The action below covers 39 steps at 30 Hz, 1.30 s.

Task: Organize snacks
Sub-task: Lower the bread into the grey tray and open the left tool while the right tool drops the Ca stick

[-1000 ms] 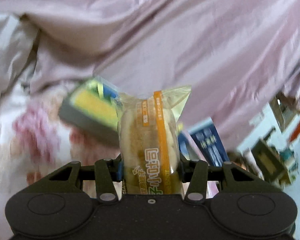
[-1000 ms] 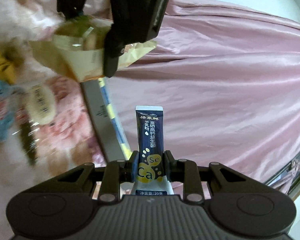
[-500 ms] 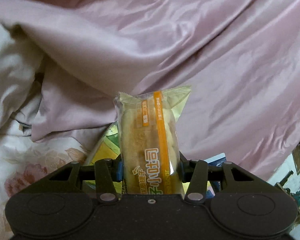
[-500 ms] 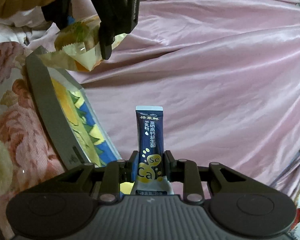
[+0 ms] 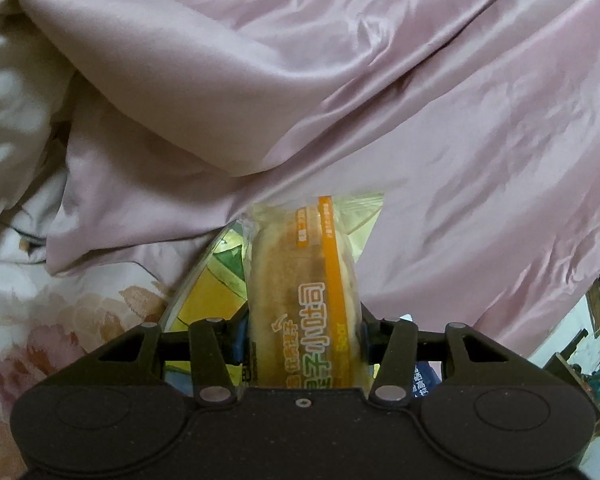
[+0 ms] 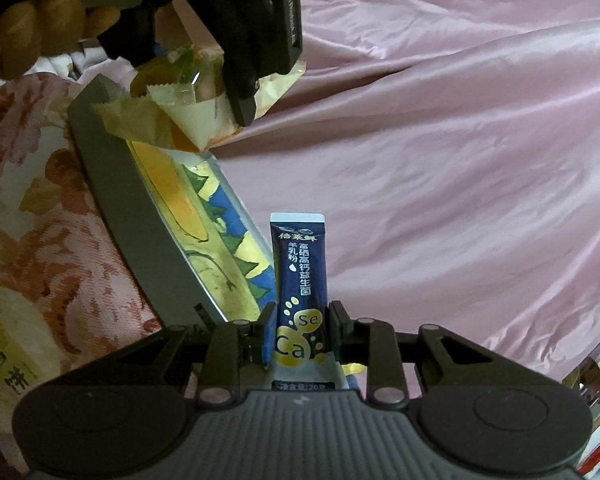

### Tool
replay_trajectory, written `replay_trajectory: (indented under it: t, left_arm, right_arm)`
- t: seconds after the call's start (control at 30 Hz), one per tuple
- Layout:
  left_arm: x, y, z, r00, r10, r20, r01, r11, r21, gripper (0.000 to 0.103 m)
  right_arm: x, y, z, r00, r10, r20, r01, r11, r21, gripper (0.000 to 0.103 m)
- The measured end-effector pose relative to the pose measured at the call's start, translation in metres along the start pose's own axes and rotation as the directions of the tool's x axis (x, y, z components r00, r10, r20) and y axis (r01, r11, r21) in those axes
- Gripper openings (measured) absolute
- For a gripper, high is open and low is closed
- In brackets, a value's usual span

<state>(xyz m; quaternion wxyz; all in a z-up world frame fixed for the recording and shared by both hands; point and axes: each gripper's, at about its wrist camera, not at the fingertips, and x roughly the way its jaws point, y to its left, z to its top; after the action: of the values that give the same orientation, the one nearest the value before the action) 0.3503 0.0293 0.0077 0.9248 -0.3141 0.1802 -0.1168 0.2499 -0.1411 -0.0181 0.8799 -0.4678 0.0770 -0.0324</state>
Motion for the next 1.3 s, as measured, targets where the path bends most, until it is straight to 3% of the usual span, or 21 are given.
replay_trajectory:
  t: [0.1, 0.37, 0.6, 0.67, 0.93, 1.3]
  left_arm:
    - [0.000, 0.001, -0.003, 1.000, 0.018, -0.003, -0.018, 1.000, -0.001, 0.054]
    - [0.003, -0.001, -0.013, 0.999, 0.044, -0.030, -0.043, 0.999, 0.025, 0.078]
    - [-0.018, -0.021, -0.013, 0.999, 0.050, 0.001, -0.050, 0.995, 0.087, 0.098]
    - [-0.027, -0.029, -0.011, 0.999, 0.050, 0.017, -0.052, 0.993, 0.104, 0.102]
    - [-0.068, -0.062, -0.010, 0.997, 0.064, 0.050, -0.073, 0.977, 0.199, 0.102]
    - [-0.139, -0.092, -0.038, 0.993, 0.085, 0.087, -0.110, 0.936, 0.335, 0.102]
  right_arm:
    - [-0.001, -0.002, -0.001, 1.000, 0.008, -0.004, -0.008, 1.000, 0.012, 0.031]
    - [0.004, -0.009, 0.001, 1.000, 0.012, -0.008, -0.012, 0.999, 0.047, 0.037]
    - [0.005, -0.026, 0.006, 1.000, 0.012, -0.016, -0.010, 0.993, 0.119, 0.067]
    - [0.001, -0.035, 0.007, 1.000, 0.021, -0.021, -0.017, 0.985, 0.172, 0.081]
    - [-0.031, -0.084, 0.005, 1.000, -0.013, 0.016, 0.005, 0.919, 0.395, 0.101]
    - [-0.100, -0.127, -0.010, 0.993, -0.076, 0.089, 0.011, 0.817, 0.577, 0.103]
